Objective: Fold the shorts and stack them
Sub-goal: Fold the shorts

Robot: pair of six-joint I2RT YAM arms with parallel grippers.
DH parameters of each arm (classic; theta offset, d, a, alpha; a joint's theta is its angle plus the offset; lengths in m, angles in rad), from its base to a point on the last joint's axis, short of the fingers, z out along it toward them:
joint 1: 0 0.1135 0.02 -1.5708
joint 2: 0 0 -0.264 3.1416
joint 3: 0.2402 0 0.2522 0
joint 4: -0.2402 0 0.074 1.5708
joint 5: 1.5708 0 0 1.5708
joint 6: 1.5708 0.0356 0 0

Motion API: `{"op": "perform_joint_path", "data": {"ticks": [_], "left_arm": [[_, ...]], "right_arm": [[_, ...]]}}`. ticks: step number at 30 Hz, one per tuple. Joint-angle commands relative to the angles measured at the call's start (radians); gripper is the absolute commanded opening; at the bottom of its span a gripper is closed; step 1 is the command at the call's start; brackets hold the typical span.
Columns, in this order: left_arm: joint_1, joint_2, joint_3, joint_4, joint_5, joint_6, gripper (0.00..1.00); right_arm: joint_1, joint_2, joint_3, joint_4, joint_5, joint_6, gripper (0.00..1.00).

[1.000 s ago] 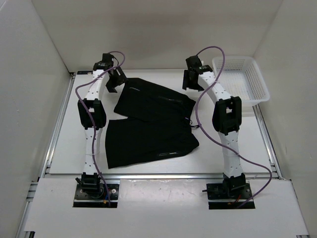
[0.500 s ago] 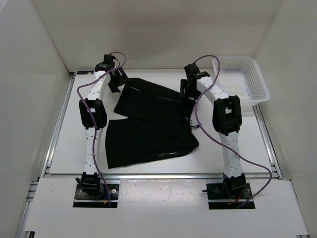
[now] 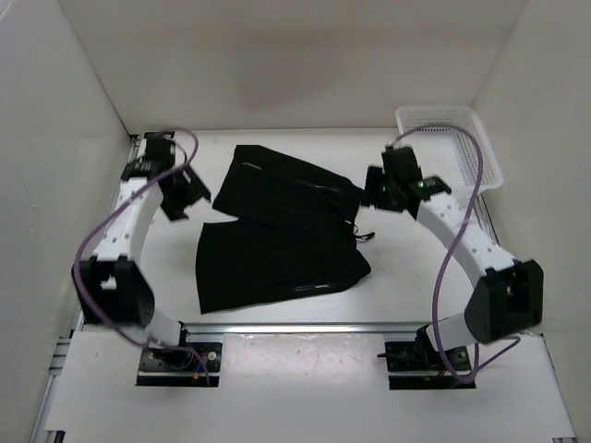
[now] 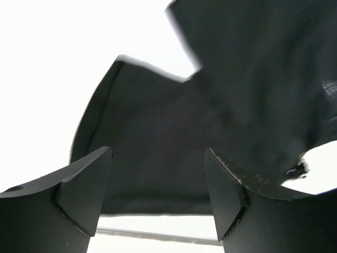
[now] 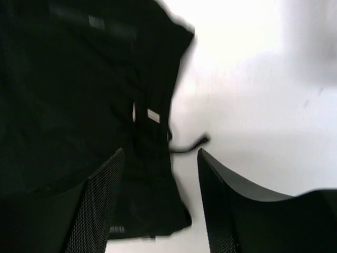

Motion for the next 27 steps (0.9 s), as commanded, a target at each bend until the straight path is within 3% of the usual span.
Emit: {"op": "perform_joint_path", "data": {"ticks": [1, 3, 7, 9, 10, 19, 23, 27], "left_arm": [[0.000, -0.128, -0.283, -0.011, -0.009, -0.066, 0.81], [0.000, -0.188, -0.445, -0.011, -0.009, -0.122, 0.81], [-0.011, -0.333, -0.642, -0.011, 0.059, -0.187, 0.81], [-0.011, -0.372, -0.713, -0.026, 0.059, -0.213, 0.84], [-0.023, -0.389, -0.725, -0.026, 0.059, -0.224, 0.88], [-0.093, -0.431, -0.823, -0.029, 0.062, -0.383, 0.88], [-0.093, -0.406, -0.852, -0.031, 0.073, -0.420, 0.84], [-0.093, -0.430, -0.853, -0.041, -0.004, -0.471, 0.82]], "right_arm": [[0.026, -0.088, -0.230, -0.030, -0.101, 0.069, 0.61], [0.026, -0.180, -0.321, -0.030, -0.149, 0.133, 0.61], [0.026, -0.309, -0.508, -0.019, -0.305, 0.251, 0.76], [0.026, -0.370, -0.586, 0.010, -0.363, 0.308, 0.78], [0.026, -0.389, -0.606, 0.010, -0.364, 0.322, 0.79], [0.026, -0.436, -0.610, 0.000, -0.364, 0.343, 0.79], [0.026, -0.436, -0.610, -0.010, -0.364, 0.334, 0.81], [0.026, -0.436, -0.620, -0.010, -0.364, 0.334, 0.81]]}}
